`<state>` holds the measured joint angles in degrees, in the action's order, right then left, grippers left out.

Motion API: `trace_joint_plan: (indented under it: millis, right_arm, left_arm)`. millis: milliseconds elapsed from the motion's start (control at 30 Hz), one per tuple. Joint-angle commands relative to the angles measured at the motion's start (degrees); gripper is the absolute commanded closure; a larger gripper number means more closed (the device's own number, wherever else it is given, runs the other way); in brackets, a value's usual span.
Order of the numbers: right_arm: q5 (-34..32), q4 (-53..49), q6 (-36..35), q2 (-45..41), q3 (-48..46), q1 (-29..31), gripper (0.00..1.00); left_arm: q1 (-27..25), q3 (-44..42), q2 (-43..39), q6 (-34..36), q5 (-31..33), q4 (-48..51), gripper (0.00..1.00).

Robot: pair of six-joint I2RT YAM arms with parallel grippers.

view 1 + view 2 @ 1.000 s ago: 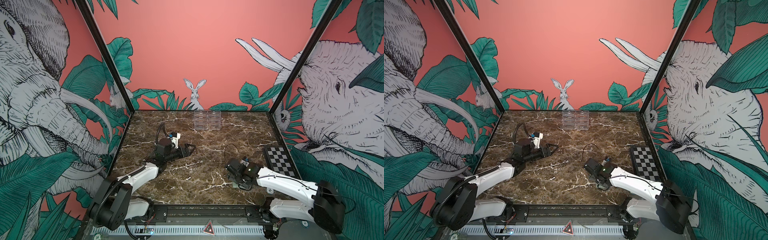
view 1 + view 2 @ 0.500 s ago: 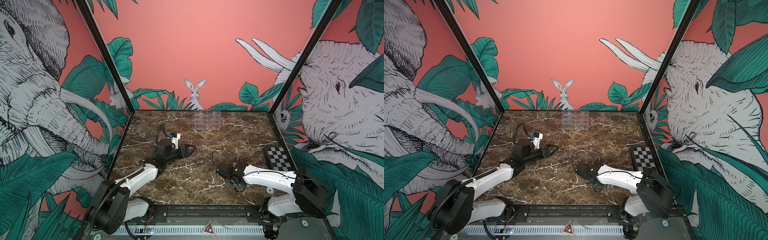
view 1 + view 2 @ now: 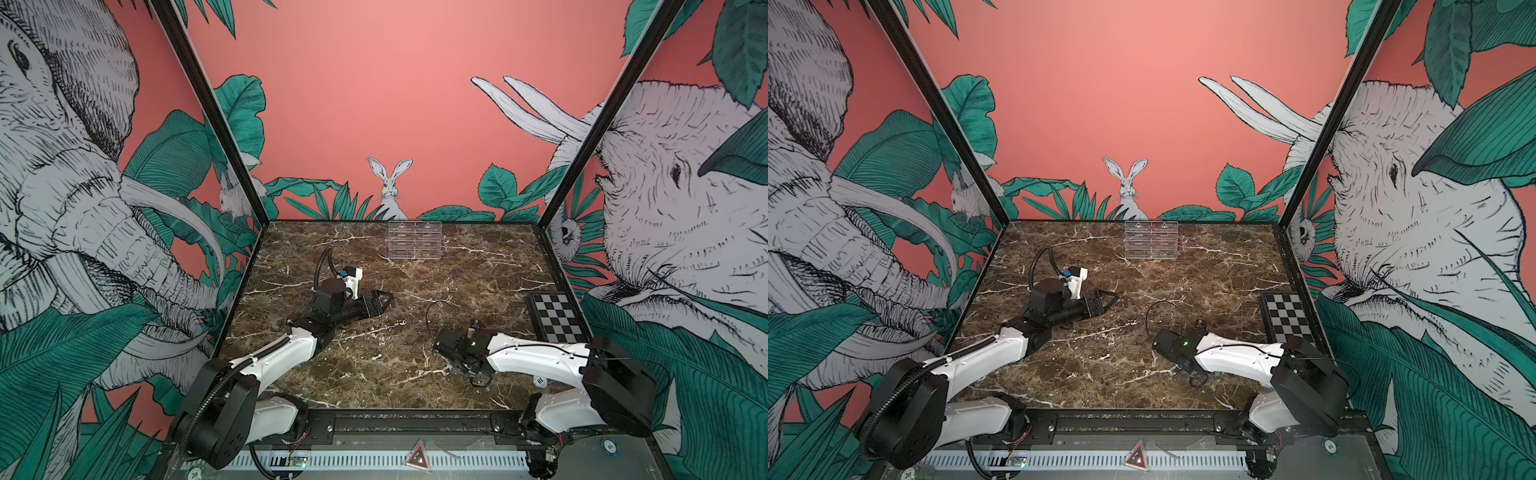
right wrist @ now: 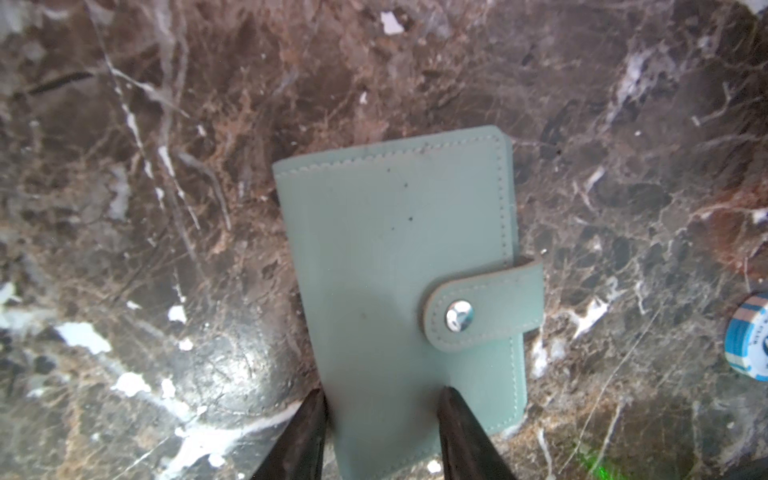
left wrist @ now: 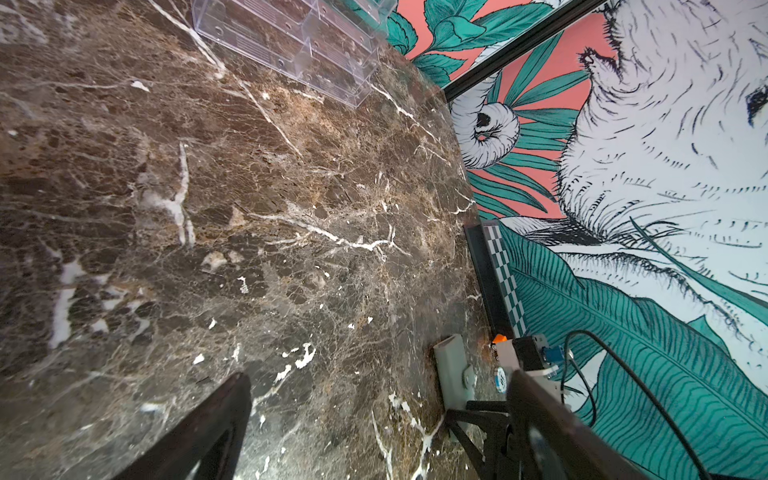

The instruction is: Take the credit cards out of the card holder

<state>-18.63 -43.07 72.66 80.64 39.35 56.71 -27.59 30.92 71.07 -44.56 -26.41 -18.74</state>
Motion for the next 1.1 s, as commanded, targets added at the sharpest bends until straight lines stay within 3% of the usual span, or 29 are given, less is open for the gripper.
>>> trace_joint_plan:
  millis: [0,200,367,567,833,1067]
  right_arm:
    - [-0.6,0.1,0.3,-1.0,-1.8,0.3,0.60]
    - [0.6,3.0,1.2,-2.6,-4.7,0.3,0.81]
    - [0.2,4.1,0.4,-5.4,-5.8,0.3,0.93]
    - [0.6,8.6,-4.7,-9.8,-6.8,0.3,1.00]
    - [0.9,19.7,-16.4,-18.9,-6.9,1.4,1.00]
    - [1.3,24.5,-21.4,-22.6,-7.2,2.5,1.00]
  left_arm:
    - [-0.5,0.3,-1.2,0.2,0.7,0.8,0.03]
    - [-1.5,1.1,-0.9,-0.1,0.9,0.7,0.04]
    - [-2.5,1.7,0.1,-0.8,1.0,-0.2,0.04]
    - [-4.3,2.2,2.3,-2.7,1.0,-3.2,0.05]
    - [-8.9,5.0,9.0,-8.5,0.5,-10.6,0.05]
    - [-14.3,8.0,17.4,-14.0,-0.6,-17.6,0.09]
